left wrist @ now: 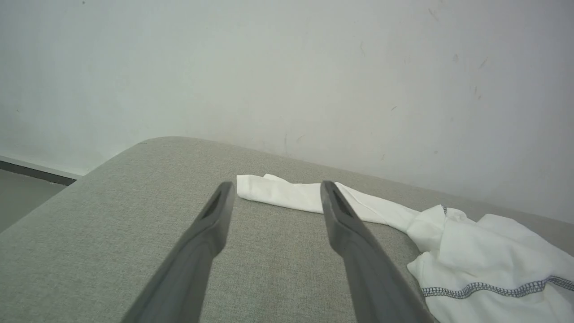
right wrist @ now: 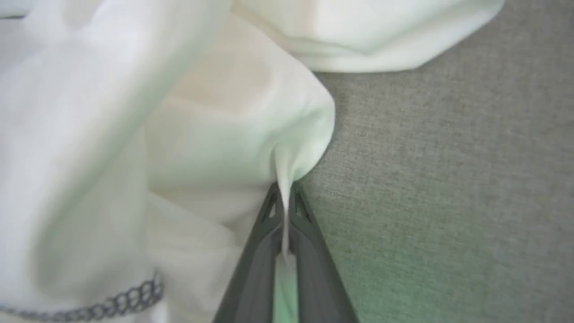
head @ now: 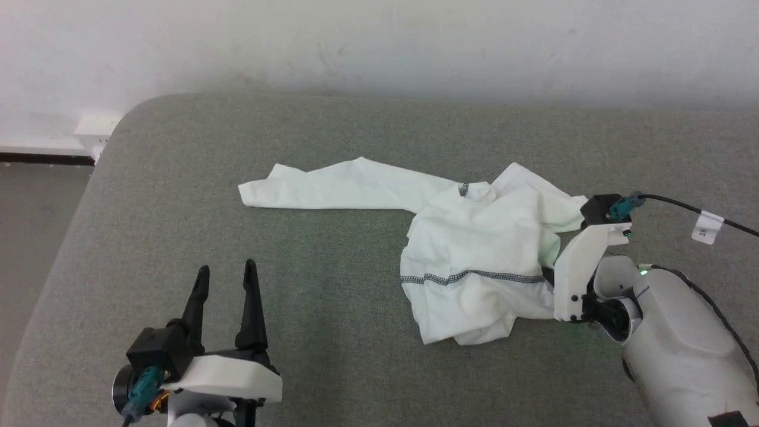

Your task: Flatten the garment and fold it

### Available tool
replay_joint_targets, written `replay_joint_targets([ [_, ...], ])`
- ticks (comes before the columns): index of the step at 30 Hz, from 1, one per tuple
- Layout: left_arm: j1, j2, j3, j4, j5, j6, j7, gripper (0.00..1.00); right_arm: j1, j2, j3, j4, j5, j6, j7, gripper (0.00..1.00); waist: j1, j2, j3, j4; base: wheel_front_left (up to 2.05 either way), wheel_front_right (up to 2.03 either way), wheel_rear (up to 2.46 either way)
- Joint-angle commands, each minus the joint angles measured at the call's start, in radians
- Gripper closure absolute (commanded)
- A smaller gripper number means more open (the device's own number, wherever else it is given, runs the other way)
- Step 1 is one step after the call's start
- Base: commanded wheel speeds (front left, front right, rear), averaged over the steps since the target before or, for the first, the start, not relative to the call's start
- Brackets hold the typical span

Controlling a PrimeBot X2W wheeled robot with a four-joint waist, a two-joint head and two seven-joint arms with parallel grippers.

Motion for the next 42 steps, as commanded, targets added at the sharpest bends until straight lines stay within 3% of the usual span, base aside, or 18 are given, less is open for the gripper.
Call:
replay_joint_targets([
  [1,0.000,-0.006,0.003,0.002,0.010,-0.005,-0.005,0.00,0.031,0.002,0.010,-0.001,0.001,-0.001,-0.023,1.00,-0.0001,0.0000,-0.013,-0.012,0.00,0.00,0.00],
  [7,0.017,-0.011,0.013,0.012,0.021,-0.011,-0.005,0.00,0.044,-0.069,-0.020,-0.165,-0.056,-0.001,-0.411,1.00,-0.0001,0.0000,-0.059,-0.045,0.00,0.00,0.00],
  [12,0.053,-0.014,0.018,0.015,0.025,-0.009,-0.005,0.00,0.206,-0.093,-0.164,-0.366,-0.133,-0.001,-0.530,1.00,-0.0001,0.0000,-0.103,-0.066,0.00,0.00,0.00],
  [15,0.076,-0.016,0.020,0.011,0.025,-0.006,-0.005,0.00,0.382,-0.061,-0.301,-0.542,-0.202,-0.001,-0.489,1.00,-0.0001,0.0000,-0.117,-0.081,0.00,0.00,0.00],
  [21,0.106,-0.017,0.024,0.015,0.022,-0.002,-0.005,0.00,0.766,0.079,-0.510,-0.901,-0.299,-0.001,-0.285,1.00,-0.0001,0.0000,-0.130,-0.114,0.00,0.00,0.00],
  [24,0.112,-0.015,0.026,0.023,0.021,-0.001,-0.005,0.00,0.895,0.095,-0.569,-0.980,-0.301,-0.001,-0.208,1.00,-0.0001,0.0000,-0.135,-0.130,0.00,0.00,0.00],
  [29,0.121,-0.006,0.027,0.038,0.020,0.003,-0.001,0.00,0.996,0.098,-0.647,-0.979,-0.282,-0.001,-0.160,1.00,-0.0001,0.0000,-0.151,-0.150,0.00,0.00,0.00],
  [30,0.122,-0.004,0.026,0.040,0.020,0.004,0.001,0.00,1.001,0.098,-0.651,-0.972,-0.275,-0.001,-0.159,0.95,-0.0001,0.0000,-0.154,-0.152,0.00,0.00,0.00],
  [31,0.123,-0.003,0.025,0.042,0.019,0.004,0.002,0.00,1.003,0.098,-0.647,-0.970,-0.276,-0.001,-0.163,0.58,-0.0001,0.0000,-0.157,-0.153,0.00,0.00,0.00],
  [32,0.125,-0.002,0.025,0.043,0.019,0.005,0.004,0.00,0.998,0.098,-0.641,-0.973,-0.269,-0.001,-0.183,0.00,-0.0001,0.0000,-0.158,-0.155,0.00,0.00,0.00],
  [37,0.127,0.000,0.021,0.046,0.015,0.010,0.011,0.00,0.932,0.098,-0.609,-1.010,-0.269,-0.001,-0.369,0.00,-0.0001,0.0000,-0.159,-0.165,0.00,0.00,0.00],
  [42,0.096,0.007,0.008,0.048,0.019,0.005,0.027,0.00,0.883,0.098,-0.492,-1.037,-0.284,-0.001,-0.491,0.00,-0.0001,0.0000,-0.141,-0.176,0.00,0.00,0.00],
])
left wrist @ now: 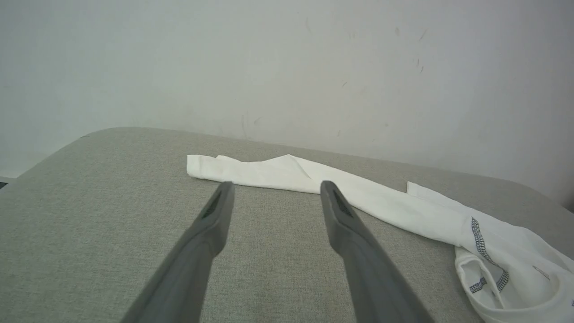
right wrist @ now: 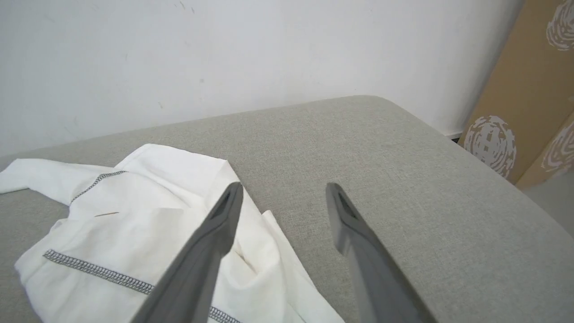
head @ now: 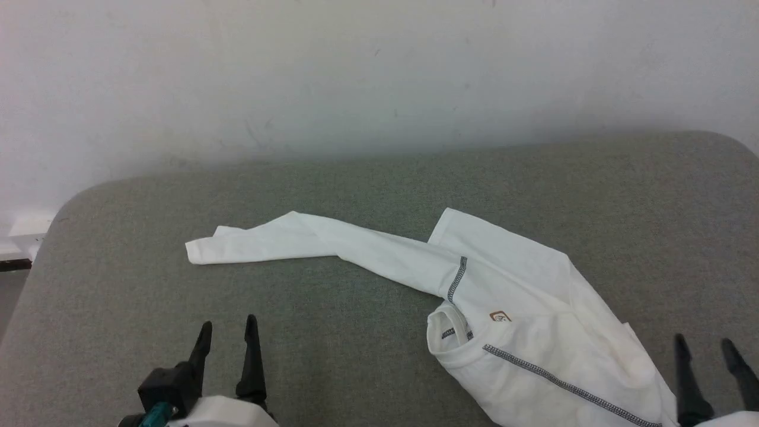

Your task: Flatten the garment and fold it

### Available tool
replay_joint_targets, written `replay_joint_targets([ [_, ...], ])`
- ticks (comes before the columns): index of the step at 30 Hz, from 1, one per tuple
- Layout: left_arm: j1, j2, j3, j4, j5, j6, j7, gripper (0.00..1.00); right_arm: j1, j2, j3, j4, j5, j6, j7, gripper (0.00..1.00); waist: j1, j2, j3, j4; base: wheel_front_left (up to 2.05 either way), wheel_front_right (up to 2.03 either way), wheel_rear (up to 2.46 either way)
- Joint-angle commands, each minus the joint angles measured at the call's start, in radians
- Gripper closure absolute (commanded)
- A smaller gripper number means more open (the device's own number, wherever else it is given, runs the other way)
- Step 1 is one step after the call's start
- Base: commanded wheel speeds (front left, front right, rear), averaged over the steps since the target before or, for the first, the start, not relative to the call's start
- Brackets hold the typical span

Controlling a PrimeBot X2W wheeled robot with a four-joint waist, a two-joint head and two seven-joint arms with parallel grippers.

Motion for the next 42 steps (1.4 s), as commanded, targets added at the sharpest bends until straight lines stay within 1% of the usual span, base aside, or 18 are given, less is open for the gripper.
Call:
replay_joint_targets([
  [1,-0.033,0.013,-0.009,0.008,0.005,-0.003,0.013,0.00,-0.027,0.003,0.058,-0.014,-0.011,-0.001,-0.033,0.00,0.0000,0.0000,0.016,-0.008,0.00,0.00,0.00],
  [4,-0.091,0.018,-0.026,0.022,0.009,-0.017,0.031,0.00,-0.048,0.003,0.138,-0.035,-0.020,-0.001,-0.059,0.00,0.0000,0.0000,0.037,-0.014,0.00,0.00,0.00],
  [8,-0.194,0.022,-0.046,0.069,0.007,-0.039,0.063,0.00,-0.076,0.003,0.244,-0.060,-0.046,-0.001,-0.064,0.00,0.0000,0.0000,0.068,-0.026,0.00,0.00,0.00],
  [12,-0.324,0.023,-0.071,0.151,0.006,-0.067,0.102,0.00,-0.104,0.003,0.328,-0.077,-0.074,-0.001,-0.053,0.00,0.0000,0.0000,0.106,-0.045,0.00,0.00,0.00],
  [15,-0.438,0.019,-0.100,0.227,0.001,-0.099,0.147,0.00,-0.118,0.003,0.366,-0.088,-0.084,-0.001,-0.047,0.00,0.0000,0.0000,0.138,-0.060,0.00,0.00,0.00],
  [17,-0.516,0.014,-0.118,0.285,-0.005,-0.124,0.178,0.00,-0.127,0.003,0.383,-0.094,-0.085,-0.001,-0.048,0.00,0.0000,0.0000,0.160,-0.071,0.00,0.00,0.00],
  [20,-0.622,0.007,-0.153,0.395,-0.016,-0.154,0.250,0.00,-0.137,0.003,0.396,-0.091,-0.081,-0.001,-0.046,0.00,0.0000,0.0000,0.188,-0.088,0.00,0.00,0.00],
  [24,-0.733,0.003,-0.199,0.554,-0.028,-0.183,0.357,0.00,-0.148,0.003,0.405,-0.076,-0.064,-0.001,-0.051,0.00,0.0000,0.0000,0.216,-0.115,0.00,0.00,0.00],
  [29,-0.814,-0.001,-0.250,0.734,-0.047,-0.199,0.478,0.00,-0.160,0.003,0.415,-0.053,-0.047,-0.001,-0.060,0.00,0.0000,0.0000,0.233,-0.147,0.00,0.00,0.00],
  [37,-0.863,-0.013,-0.347,0.920,-0.058,-0.207,0.633,0.00,-0.179,0.003,0.430,-0.028,-0.035,-0.001,-0.070,0.00,0.0000,0.0000,0.237,-0.176,0.00,0.00,0.00],
  [38,-0.863,-0.016,-0.359,0.932,-0.069,-0.207,0.653,0.05,-0.180,0.003,0.429,-0.025,-0.033,-0.001,-0.071,0.00,0.0000,0.0000,0.236,-0.178,0.00,0.00,0.00],
  [39,-0.859,-0.019,-0.377,0.941,-0.082,-0.207,0.679,0.55,-0.182,0.003,0.429,-0.023,-0.030,-0.001,-0.072,0.00,0.0000,0.0000,0.235,-0.180,0.00,0.00,0.00],
  [40,-0.859,-0.019,-0.377,0.941,-0.082,-0.207,0.679,0.55,-0.182,0.003,0.429,-0.023,-0.030,-0.001,-0.072,0.00,0.0000,0.0000,0.235,-0.180,0.00,0.00,0.00],
  [41,-0.855,-0.021,-0.394,0.944,-0.098,-0.207,0.700,0.77,-0.185,0.003,0.430,-0.020,-0.028,-0.001,-0.073,0.00,0.0000,0.0000,0.234,-0.182,0.00,0.00,0.00],
  [42,-0.852,-0.022,-0.415,0.948,-0.107,-0.207,0.718,0.92,-0.188,0.003,0.432,-0.018,-0.025,-0.001,-0.073,0.00,0.0000,0.0000,0.233,-0.184,0.00,0.00,0.00],
])
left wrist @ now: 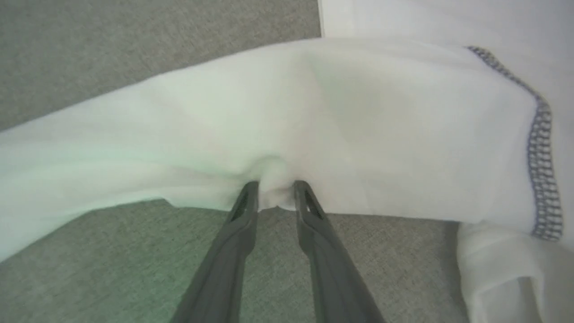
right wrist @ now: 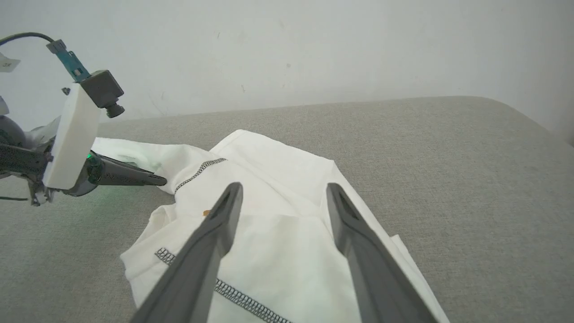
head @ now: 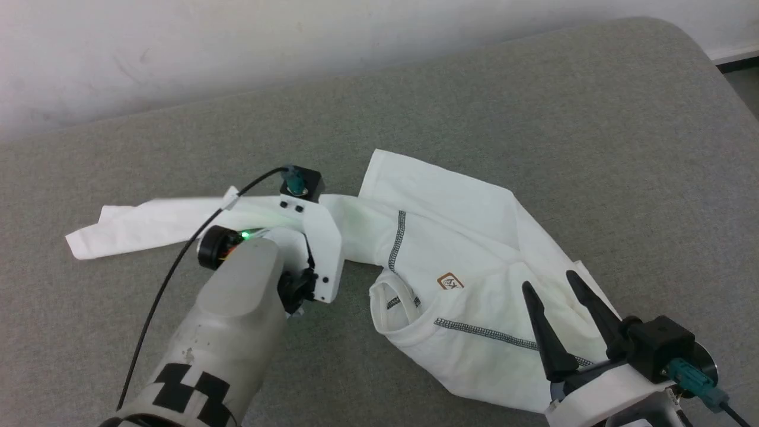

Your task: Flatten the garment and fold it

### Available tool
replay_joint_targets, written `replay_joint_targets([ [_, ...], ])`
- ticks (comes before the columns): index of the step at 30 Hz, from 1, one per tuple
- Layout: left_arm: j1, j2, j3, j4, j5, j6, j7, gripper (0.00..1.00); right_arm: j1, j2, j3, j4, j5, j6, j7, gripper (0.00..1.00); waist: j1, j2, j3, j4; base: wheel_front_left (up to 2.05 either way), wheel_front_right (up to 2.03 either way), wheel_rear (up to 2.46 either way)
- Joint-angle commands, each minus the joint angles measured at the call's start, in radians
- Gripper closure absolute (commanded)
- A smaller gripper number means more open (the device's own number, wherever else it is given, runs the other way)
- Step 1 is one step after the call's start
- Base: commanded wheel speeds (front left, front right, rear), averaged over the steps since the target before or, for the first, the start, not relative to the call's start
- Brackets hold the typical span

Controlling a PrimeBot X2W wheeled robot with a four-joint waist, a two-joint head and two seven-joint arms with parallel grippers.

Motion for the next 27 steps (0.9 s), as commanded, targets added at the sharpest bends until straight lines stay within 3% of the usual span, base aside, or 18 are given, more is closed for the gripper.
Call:
replay_joint_targets([
  [1,0.063,-0.018,-0.023,0.041,-0.009,-0.008,0.035,1.00,-0.015,0.002,0.001,0.003,0.005,-0.001,-0.005,0.00,0.0001,0.0000,-0.002,-0.002,0.00,0.00,0.00],
  [8,0.047,0.027,-0.107,-0.086,-0.027,-0.008,-0.153,1.00,0.001,0.002,-0.032,0.024,0.016,-0.001,-0.011,0.00,0.0001,0.0000,-0.041,0.024,0.00,0.00,0.00],
  [12,0.051,0.103,-0.082,-0.203,-0.032,-0.003,-0.274,1.00,0.021,0.002,-0.057,0.029,0.028,-0.001,-0.014,0.00,0.0001,0.0000,-0.075,0.062,0.00,0.00,0.00],
  [16,0.128,0.199,-0.034,-0.369,-0.043,0.049,-0.317,1.00,0.045,0.002,-0.074,0.034,0.039,-0.001,-0.015,0.00,0.0001,0.0000,-0.103,0.107,0.00,0.00,0.00],
  [20,0.296,0.314,0.053,-0.599,-0.079,0.158,-0.298,1.00,0.066,0.002,-0.084,0.038,0.047,-0.001,-0.015,0.00,0.0001,0.0000,-0.127,0.143,0.00,0.00,0.00],
  [27,0.764,0.465,0.259,-0.986,-0.174,0.434,-0.196,1.00,0.092,0.002,-0.098,0.038,0.053,-0.001,-0.014,0.00,0.0001,0.0000,-0.147,0.184,0.00,0.00,0.00],
])
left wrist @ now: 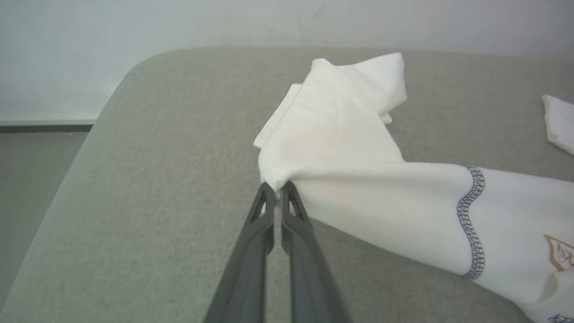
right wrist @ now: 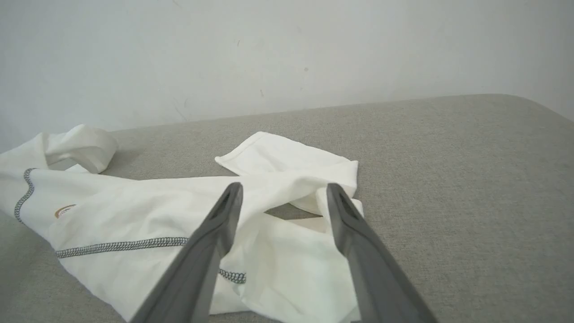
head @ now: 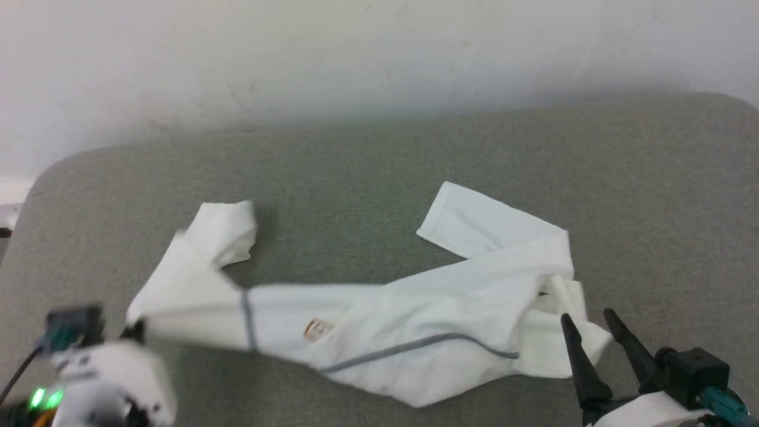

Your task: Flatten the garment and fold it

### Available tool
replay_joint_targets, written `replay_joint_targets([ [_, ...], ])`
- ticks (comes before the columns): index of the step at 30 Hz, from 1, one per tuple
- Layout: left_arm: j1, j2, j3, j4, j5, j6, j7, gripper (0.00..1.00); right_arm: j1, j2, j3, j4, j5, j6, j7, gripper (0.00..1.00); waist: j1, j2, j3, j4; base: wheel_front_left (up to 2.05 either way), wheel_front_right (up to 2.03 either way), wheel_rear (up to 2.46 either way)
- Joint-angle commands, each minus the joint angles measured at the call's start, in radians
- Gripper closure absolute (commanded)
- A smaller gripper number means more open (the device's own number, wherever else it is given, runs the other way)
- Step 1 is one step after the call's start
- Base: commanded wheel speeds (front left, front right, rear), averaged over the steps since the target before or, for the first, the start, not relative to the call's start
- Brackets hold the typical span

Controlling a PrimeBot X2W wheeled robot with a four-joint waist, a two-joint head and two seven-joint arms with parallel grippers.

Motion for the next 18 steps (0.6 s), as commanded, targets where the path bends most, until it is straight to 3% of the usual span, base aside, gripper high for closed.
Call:
replay_joint_targets([
  [1,0.047,0.008,0.018,-0.019,-0.010,0.026,0.005,1.00,0.007,0.002,-0.003,-0.001,0.006,-0.001,-0.003,0.00,0.0001,0.0000,-0.015,0.021,0.00,0.00,0.00],
  [5,0.241,0.003,0.093,-0.083,-0.058,0.116,0.020,1.00,0.014,0.002,-0.006,-0.004,0.005,-0.001,0.004,0.00,0.0001,0.0000,-0.019,0.034,0.00,0.00,0.00],
  [9,0.299,-0.032,0.117,-0.071,-0.105,0.104,-0.012,0.99,0.011,0.002,-0.008,-0.011,0.000,-0.001,0.016,0.00,0.0001,0.0000,-0.020,0.042,0.00,0.00,0.00],
  [11,0.290,-0.058,0.121,-0.071,-0.124,0.088,-0.041,0.00,0.008,0.002,-0.011,-0.014,-0.002,-0.001,0.021,0.00,0.0001,0.0000,-0.022,0.044,0.00,0.00,0.00],
  [18,0.197,-0.093,0.098,-0.108,-0.054,0.017,-0.253,0.00,-0.007,0.002,-0.020,-0.006,-0.003,-0.001,0.055,0.00,0.0001,0.0000,-0.033,0.053,0.00,0.00,0.00],
])
